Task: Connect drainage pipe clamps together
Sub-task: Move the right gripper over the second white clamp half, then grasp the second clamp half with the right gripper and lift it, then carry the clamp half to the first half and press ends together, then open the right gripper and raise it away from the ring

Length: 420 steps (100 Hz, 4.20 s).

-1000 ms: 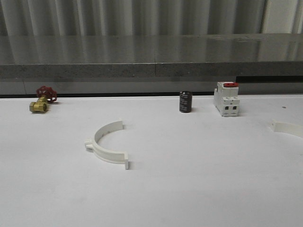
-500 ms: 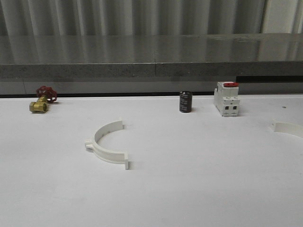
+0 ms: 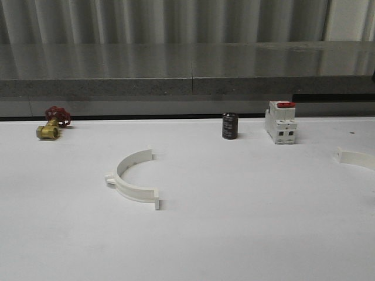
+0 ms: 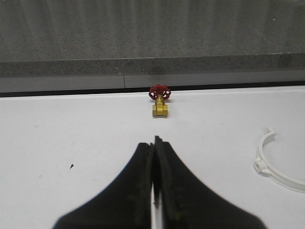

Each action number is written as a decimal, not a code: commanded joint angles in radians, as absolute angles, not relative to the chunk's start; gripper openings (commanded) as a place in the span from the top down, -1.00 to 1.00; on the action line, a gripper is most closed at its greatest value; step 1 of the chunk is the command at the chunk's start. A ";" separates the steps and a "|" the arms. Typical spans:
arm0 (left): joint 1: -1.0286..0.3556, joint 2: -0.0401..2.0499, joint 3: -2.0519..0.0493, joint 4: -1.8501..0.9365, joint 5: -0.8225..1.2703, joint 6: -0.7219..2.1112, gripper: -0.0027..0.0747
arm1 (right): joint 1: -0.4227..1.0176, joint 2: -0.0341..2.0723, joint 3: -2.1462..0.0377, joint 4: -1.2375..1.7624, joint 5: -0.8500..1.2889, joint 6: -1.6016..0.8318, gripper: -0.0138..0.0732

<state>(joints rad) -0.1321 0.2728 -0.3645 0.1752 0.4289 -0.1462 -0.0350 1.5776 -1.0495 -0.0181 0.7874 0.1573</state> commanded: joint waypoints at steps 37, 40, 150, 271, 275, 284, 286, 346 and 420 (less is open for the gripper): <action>-0.128 0.281 -0.391 0.180 0.346 -0.148 0.99 | -0.092 1.833 -1.223 0.032 0.796 0.099 -0.32; -0.128 0.281 -0.391 0.180 0.346 -0.148 0.99 | -0.092 1.846 -1.230 0.032 0.796 0.099 -0.32; -0.128 0.281 -0.391 0.180 0.346 -0.148 0.99 | 0.047 1.830 -1.445 0.032 0.951 0.112 0.83; -0.128 0.281 -0.391 0.180 0.346 -0.148 0.99 | 0.538 2.142 -1.855 -0.031 1.153 0.427 0.83; -0.128 0.281 -0.391 0.180 0.346 -0.148 0.99 | 0.540 2.158 -1.871 -0.030 1.161 0.427 0.83; -0.128 0.281 -0.391 0.180 0.346 -0.148 0.99 | 0.542 2.182 -1.903 -0.025 1.163 0.433 0.83; -0.128 0.281 -0.391 0.180 0.346 -0.148 0.99 | 0.545 2.186 -1.908 -0.025 1.162 0.437 0.83; -0.128 0.281 -0.391 0.180 0.346 -0.148 0.99 | 0.549 2.253 -1.988 0.030 1.147 0.460 0.83; -0.128 0.281 -0.391 0.180 0.346 -0.148 0.99 | 0.549 2.248 -1.988 0.075 1.116 0.443 -0.28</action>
